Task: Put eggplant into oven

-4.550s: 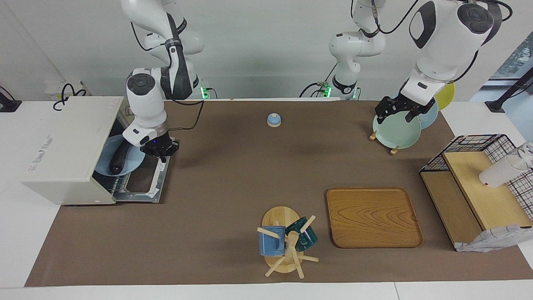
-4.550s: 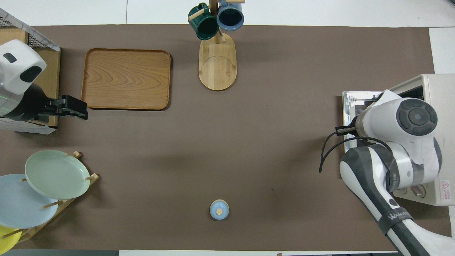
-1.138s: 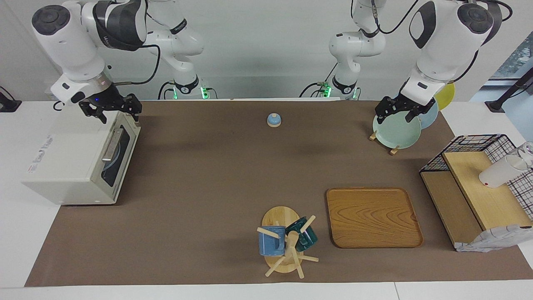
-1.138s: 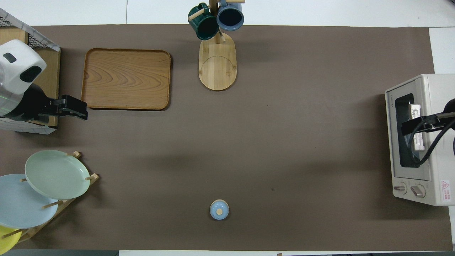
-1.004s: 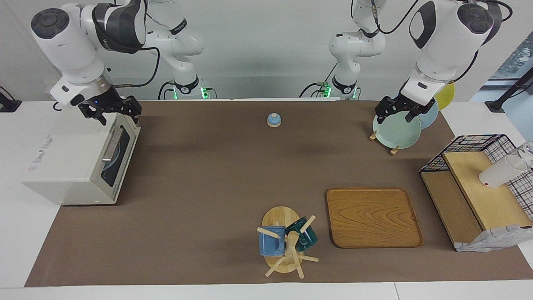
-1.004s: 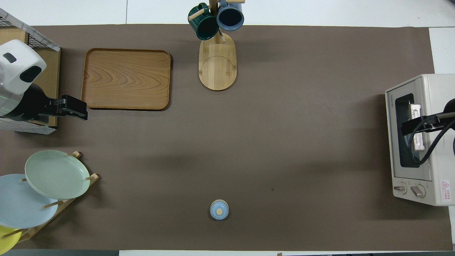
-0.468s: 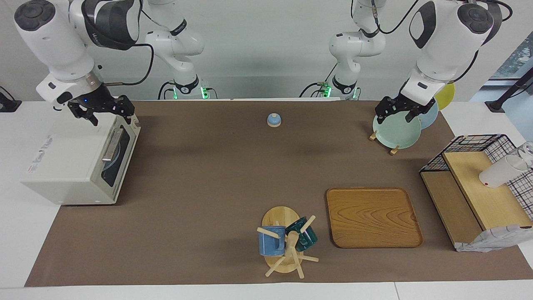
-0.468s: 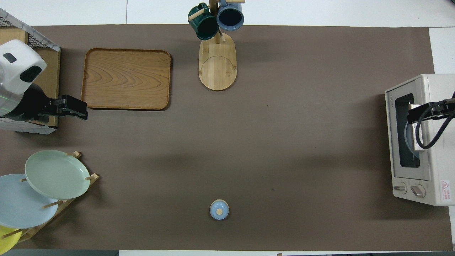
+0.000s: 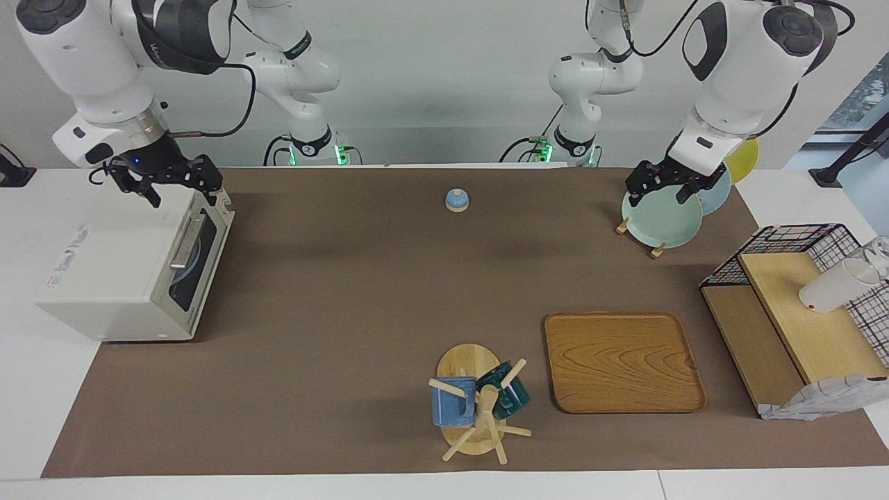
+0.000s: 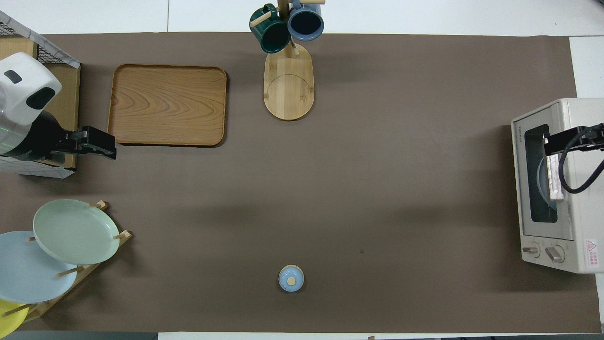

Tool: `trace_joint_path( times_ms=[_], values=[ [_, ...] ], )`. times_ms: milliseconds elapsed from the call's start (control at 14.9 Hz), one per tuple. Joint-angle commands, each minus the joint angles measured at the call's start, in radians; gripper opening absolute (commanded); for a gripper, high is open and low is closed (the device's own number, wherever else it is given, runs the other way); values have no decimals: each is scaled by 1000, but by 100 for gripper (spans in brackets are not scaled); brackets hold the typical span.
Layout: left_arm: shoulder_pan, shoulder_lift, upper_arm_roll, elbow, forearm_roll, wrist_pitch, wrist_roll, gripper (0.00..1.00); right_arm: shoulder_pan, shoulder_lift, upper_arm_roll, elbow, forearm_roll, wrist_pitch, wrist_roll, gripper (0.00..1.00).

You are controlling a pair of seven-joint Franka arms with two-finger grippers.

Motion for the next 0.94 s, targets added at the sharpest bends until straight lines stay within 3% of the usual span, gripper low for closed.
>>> trace_joint_path(
  times_ms=[0,870],
  values=[
    [3,-18,4,-9,-15,-1,1,100,-2,2,4,9,38,-8,17,100],
    [3,-18,4,-9,-15,-1,1,100,-2,4,5,7,33,-25,13,100]
  ],
)
